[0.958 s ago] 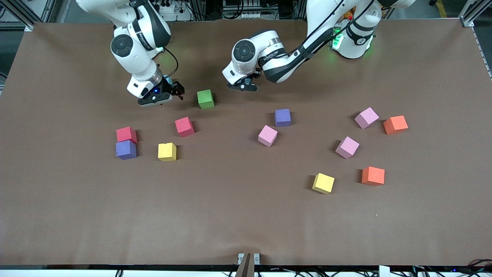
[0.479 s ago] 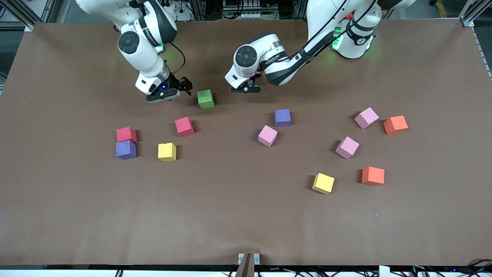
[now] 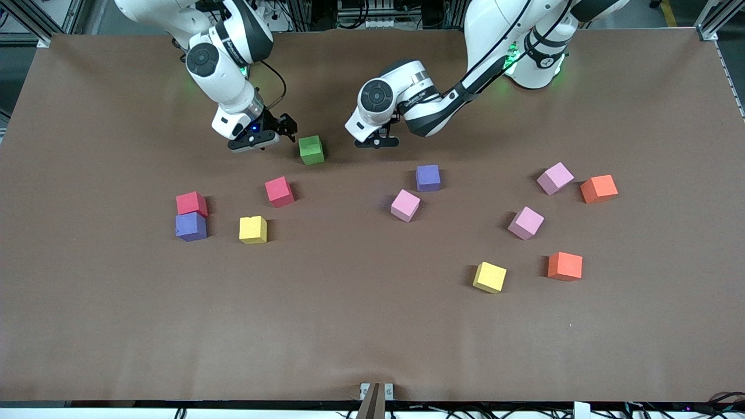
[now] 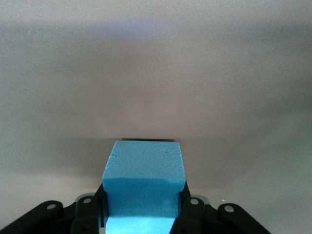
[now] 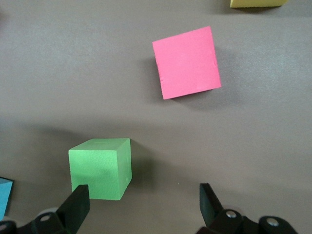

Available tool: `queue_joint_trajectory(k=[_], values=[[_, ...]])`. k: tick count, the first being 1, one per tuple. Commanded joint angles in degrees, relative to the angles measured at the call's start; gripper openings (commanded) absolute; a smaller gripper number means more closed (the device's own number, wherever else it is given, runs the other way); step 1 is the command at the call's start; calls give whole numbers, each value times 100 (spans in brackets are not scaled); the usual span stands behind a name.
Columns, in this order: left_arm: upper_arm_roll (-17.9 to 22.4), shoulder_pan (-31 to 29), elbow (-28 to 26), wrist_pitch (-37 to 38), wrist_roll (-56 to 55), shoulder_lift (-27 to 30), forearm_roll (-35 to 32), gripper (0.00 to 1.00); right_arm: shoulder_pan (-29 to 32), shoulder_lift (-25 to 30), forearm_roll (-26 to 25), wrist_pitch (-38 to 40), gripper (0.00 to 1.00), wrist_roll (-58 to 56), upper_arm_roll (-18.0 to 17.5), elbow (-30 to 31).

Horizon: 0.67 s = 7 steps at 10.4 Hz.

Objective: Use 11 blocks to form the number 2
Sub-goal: 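Lower the cyan cube beside the green cube and open the left gripper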

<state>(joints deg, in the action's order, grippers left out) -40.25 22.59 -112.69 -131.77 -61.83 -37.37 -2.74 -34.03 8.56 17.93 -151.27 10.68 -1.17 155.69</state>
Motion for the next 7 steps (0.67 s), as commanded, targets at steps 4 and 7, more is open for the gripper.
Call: queue_joint_trajectory(k=[4, 7], values=[[26, 79, 1, -77, 223, -16, -288, 39, -42, 6, 176, -113, 100, 22, -6, 76], [26, 53, 1, -68, 110, 10, -280, 100, -42, 5, 176, -113, 100, 22, -6, 76]])
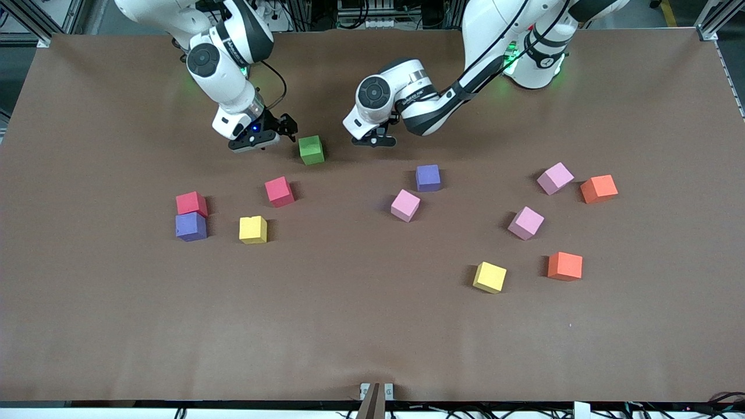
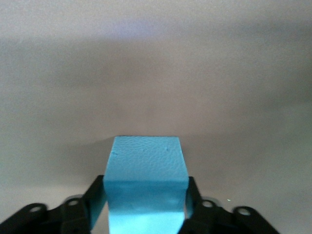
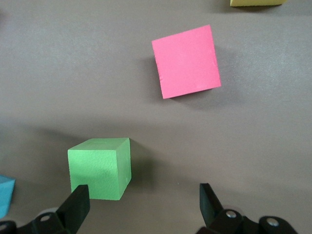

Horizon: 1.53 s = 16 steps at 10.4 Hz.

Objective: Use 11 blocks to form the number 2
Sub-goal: 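Lower the cyan cube beside the green cube and open the left gripper, then reach the left gripper to the blue cube and grasp it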

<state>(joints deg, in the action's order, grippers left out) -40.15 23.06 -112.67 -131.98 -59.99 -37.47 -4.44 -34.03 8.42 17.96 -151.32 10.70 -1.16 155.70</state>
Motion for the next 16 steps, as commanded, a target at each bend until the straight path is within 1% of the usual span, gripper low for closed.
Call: queue_joint_trajectory(k=[1, 2, 5, 6, 8, 9, 10, 12, 13, 14, 15, 16], values=[[16, -30, 0, -12, -136, 73, -101, 100, -42, 20, 173, -108, 100, 20, -7, 66], [16, -74, 0, 49, -249, 239, -49, 100, -42, 20, 173, -108, 100, 20, -7, 66], [-10, -170, 26, 829, -636, 1046, -31, 100, -156, -129, 173, -344, 100, 46, -16, 66], [-27, -327, 26, 1084, -637, 1301, -5, 100, -226, -208, 181, -476, 100, 142, -16, 66], [-19, -661, 35, 1358, -585, 1759, 293, 100, -559, -392, 286, -687, 100, 553, -24, 31], [-19, -889, 26, 1368, -428, 1787, 303, 100, -857, -515, 565, -871, 100, 643, -16, 22], [-1, -978, 17, 1368, -139, 1805, 303, 100, -1016, -603, 820, -977, 100, 635, -16, 22], [16, -1364, -35, 1368, 599, 1796, 268, 100, -1097, -744, 876, -1065, 100, 687, -16, 22], [25, -1444, -61, 1359, 706, 1770, 216, 100, -1158, -936, 876, -1353, 100, 748, -16, 22], [208, -1445, -62, 1315, 725, 1735, 154, 100, -1298, -1199, 876, -1652, 100, 758, -16, -4], [392, -1445, -53, 1254, 751, 1639, 145, 100, -1325, -1367, 876, -1707, 100, 749, -16, -74], [525, -1436, -62, 1079, 778, 1534, 136, 100, -1308, -1352, 876, -1716, 100, 758, -16, -92]])
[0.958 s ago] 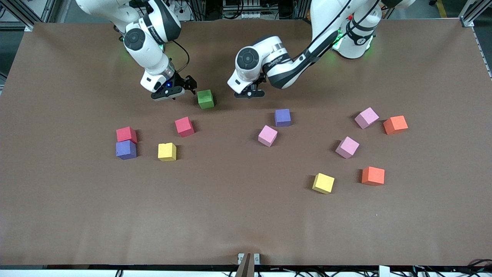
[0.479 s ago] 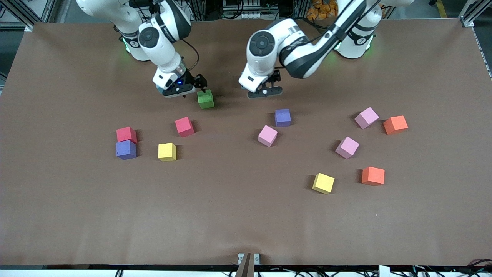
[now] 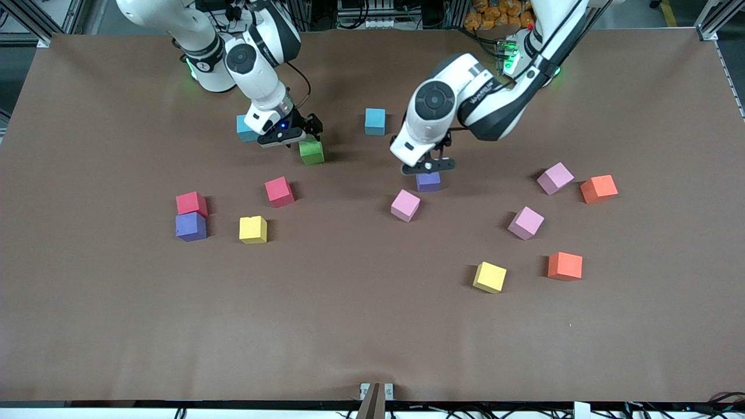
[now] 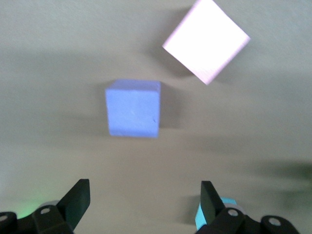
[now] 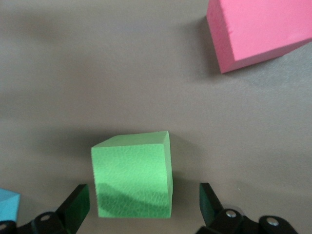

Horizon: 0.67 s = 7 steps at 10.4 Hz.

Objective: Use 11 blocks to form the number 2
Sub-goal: 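Reach the left gripper to the blue cube and grasp it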

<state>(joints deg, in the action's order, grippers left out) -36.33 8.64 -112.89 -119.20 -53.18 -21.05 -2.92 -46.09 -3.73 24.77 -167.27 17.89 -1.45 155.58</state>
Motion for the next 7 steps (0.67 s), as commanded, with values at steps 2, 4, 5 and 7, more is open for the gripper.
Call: queue_joint_trajectory(k=[2, 4, 5, 7], values=[[249, 15, -57, -506, 97, -363, -312, 100, -120, -180, 360, -305, 100, 48, 4, -90], [398, 68, -49, -848, 88, -618, -472, 100, -269, -181, 501, -306, 100, 48, 4, -98], [477, 85, -49, -990, 88, -698, -481, 100, -313, -181, 546, -306, 100, 48, 13, -116], [487, 86, -57, -1044, 62, -795, -499, 100, -322, -260, 546, -315, 97, 4, 13, -142]])
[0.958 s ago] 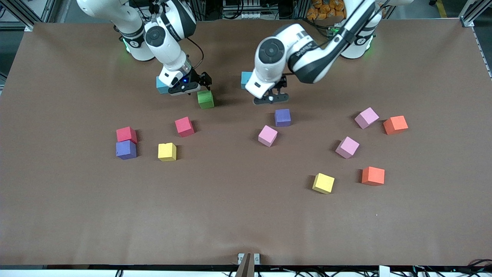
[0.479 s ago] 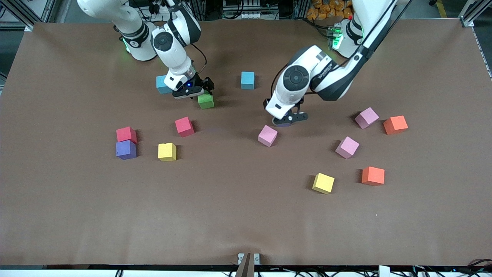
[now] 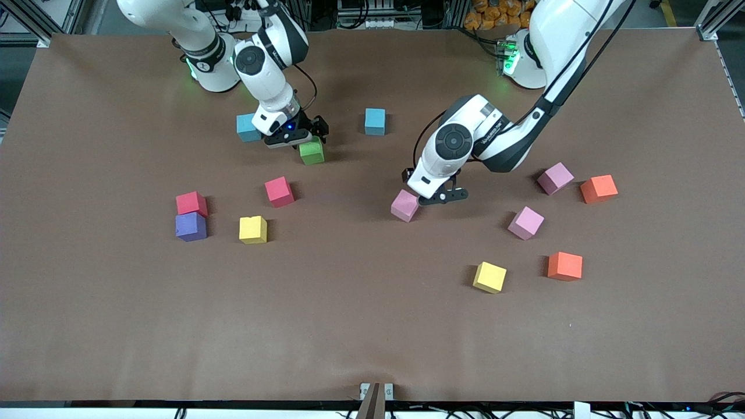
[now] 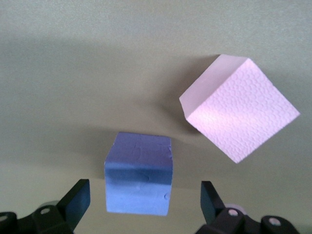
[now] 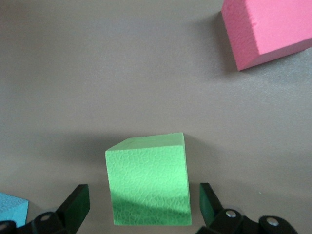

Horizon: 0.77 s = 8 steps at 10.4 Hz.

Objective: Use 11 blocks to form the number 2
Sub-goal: 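Reach the left gripper to the blue cube and grasp it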

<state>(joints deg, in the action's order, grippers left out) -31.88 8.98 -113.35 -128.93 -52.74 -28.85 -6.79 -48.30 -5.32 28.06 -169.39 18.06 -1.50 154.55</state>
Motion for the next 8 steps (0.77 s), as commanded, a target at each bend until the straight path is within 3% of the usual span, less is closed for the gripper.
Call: queue_joint_trajectory(k=[1, 4, 5, 7, 8], values=[[41, 51, -12, -71, -16, -76, -112, 100, -92, -100, 217, -103, 90, -65, 18, -39], [41, 60, -30, -71, -17, -156, -156, 100, -92, -197, 209, -199, 86, -101, 27, -92], [41, 51, -125, -71, -17, -156, -339, 100, -83, -197, 209, -191, 78, -127, 27, -127], [41, 51, -135, -71, -25, -235, -411, 100, -57, -153, 209, -191, 52, -267, 27, -162], [41, 51, -126, -89, -34, -244, -411, 100, -57, -101, 209, -182, 50, -250, 27, -197]])
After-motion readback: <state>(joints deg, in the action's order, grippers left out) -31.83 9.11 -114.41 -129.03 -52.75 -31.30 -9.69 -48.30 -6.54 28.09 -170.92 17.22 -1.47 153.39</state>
